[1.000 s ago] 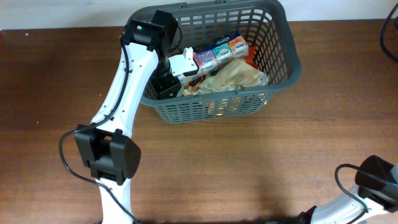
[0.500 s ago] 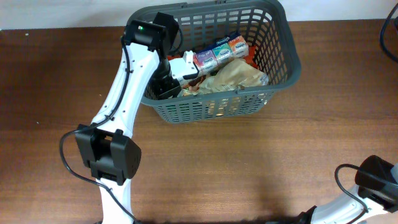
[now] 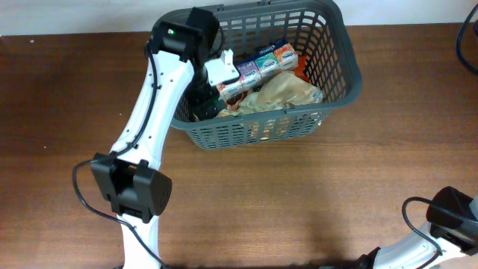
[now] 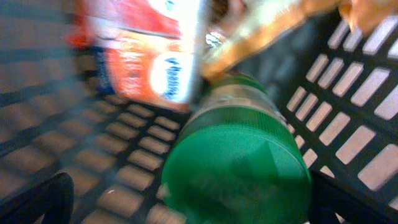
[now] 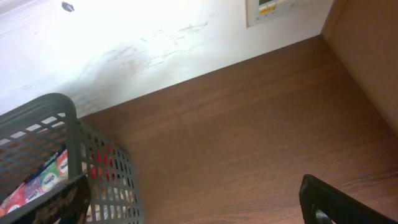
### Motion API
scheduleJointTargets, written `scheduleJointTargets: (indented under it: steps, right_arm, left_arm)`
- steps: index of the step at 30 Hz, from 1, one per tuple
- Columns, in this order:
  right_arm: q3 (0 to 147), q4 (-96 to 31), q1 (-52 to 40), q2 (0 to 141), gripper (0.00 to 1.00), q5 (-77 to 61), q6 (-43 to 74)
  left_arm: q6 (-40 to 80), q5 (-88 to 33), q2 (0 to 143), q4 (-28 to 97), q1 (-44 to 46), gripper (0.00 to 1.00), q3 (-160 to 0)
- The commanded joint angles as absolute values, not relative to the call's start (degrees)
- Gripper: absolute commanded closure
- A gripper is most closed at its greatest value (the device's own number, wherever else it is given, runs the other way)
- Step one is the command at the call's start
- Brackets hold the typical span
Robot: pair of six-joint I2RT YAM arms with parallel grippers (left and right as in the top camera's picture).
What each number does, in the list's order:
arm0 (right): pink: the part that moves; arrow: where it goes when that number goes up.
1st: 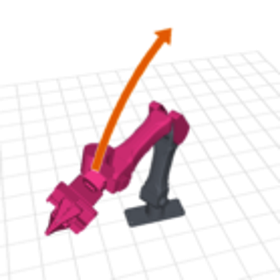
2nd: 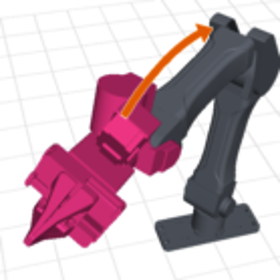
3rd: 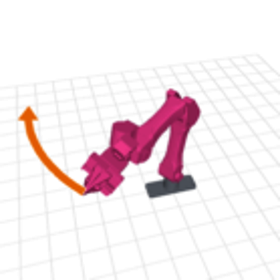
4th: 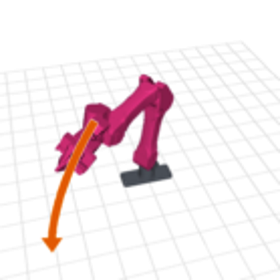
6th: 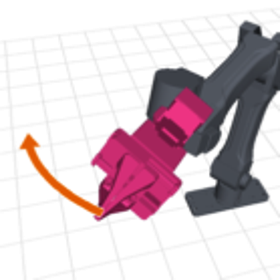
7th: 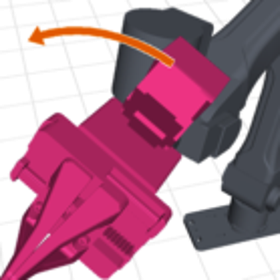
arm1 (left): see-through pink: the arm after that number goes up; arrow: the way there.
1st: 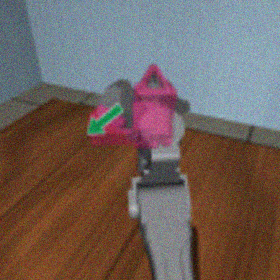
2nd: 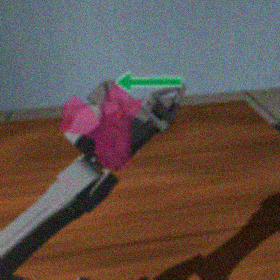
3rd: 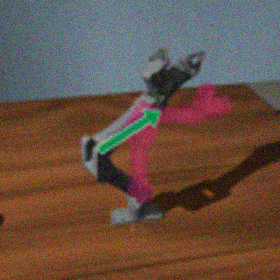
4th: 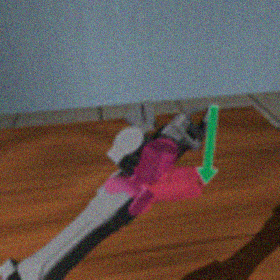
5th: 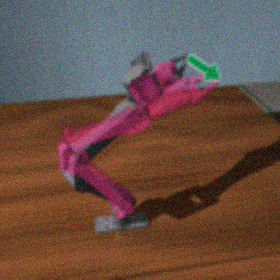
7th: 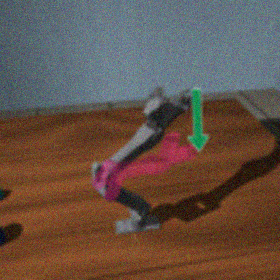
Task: Pack container
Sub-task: 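Carry the jar over the basket and lower it inside with left gripper, then release the jar and withdraw the left gripper to the left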
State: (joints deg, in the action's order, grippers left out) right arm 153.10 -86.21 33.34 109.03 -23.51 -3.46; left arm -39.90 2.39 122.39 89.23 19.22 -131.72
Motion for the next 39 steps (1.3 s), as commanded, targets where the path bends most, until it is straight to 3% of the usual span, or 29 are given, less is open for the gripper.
scheduleJointTargets:
  steps: [1, 9, 17, 22, 27, 39]
  right_arm:
    - [152.9, -86.21, 33.41, 109.47, 0.01, -24.21, -3.55]
    - [152.9, -86.21, 33.41, 109.47, 0.01, -24.21, -3.55]
    - [152.9, -86.21, 33.41, 109.47, 0.01, -24.21, -3.55]
    - [152.9, -86.21, 33.41, 109.47, 0.01, -24.21, -3.55]
    - [152.9, -86.21, 33.41, 109.47, 0.01, -24.21, -3.55]
    - [152.9, -86.21, 33.41, 109.47, 0.01, -24.18, -3.55]
  left_arm:
    - [-32.05, 3.88, 121.62, 89.67, 19.07, 0.01, -143.94]
    - [-22.55, 3.75, 119.94, 91.13, 16.51, 0.01, -170.28]
    - [-9.04, 9.72, 117.12, 93.32, 3.09, 0.01, -176.51]
    - [2.87, 9.82, 117.73, 96.36, -10.63, 0.01, -172.24]
    - [4.97, 7.2, 119.15, 95.98, -20.23, 0.01, -161.51]
    - [4.93, 2.76, 125.73, 89.93, -27.22, 0.01, -137.36]
